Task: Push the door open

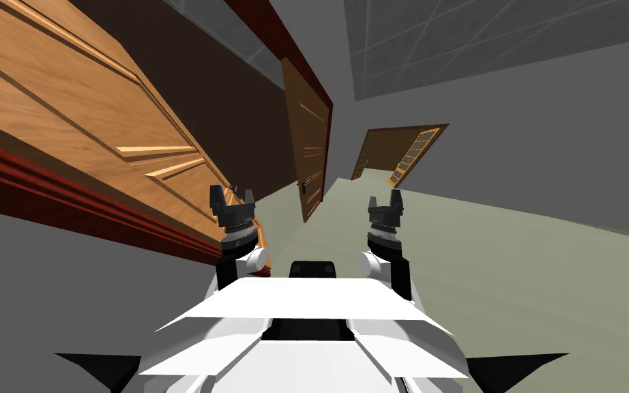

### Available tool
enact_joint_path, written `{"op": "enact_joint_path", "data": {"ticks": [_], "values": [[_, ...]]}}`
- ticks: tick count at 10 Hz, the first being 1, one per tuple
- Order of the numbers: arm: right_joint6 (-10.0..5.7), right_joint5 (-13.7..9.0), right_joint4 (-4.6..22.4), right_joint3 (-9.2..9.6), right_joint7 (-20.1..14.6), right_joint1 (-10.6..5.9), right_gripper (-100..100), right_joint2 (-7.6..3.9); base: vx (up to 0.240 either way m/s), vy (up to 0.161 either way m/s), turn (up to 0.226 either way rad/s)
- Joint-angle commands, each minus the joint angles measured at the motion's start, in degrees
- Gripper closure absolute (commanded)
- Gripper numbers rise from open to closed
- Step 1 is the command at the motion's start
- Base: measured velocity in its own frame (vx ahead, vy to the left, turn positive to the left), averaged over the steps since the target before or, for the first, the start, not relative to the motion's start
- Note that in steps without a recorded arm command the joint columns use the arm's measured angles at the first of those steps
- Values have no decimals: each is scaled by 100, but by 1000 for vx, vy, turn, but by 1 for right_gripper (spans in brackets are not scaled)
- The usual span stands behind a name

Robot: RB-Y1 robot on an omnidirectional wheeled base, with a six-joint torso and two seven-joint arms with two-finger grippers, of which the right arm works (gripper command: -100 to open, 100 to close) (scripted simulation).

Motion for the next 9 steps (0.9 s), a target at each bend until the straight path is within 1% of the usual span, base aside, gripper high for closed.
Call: {"op": "enact_joint_path", "data": {"ticks": [1,2,3,4,7,9], "values": [[-11,-10,185,-1,-27,-101,-100,-65,122,35,156],[-15,-14,267,-1,-39,-145,-100,-90,36,-56,182],[-24,-23,430,-2,-62,-233,-100,-141,23,-82,195],[-29,-28,512,-3,-74,-278,-100,-167,25,-75,156],[-48,-46,849,-5,-123,-461,-100,-262,43,-68,135],[-62,-59,1087,-6,-158,-590,-100,-328,58,-43,132]]}}
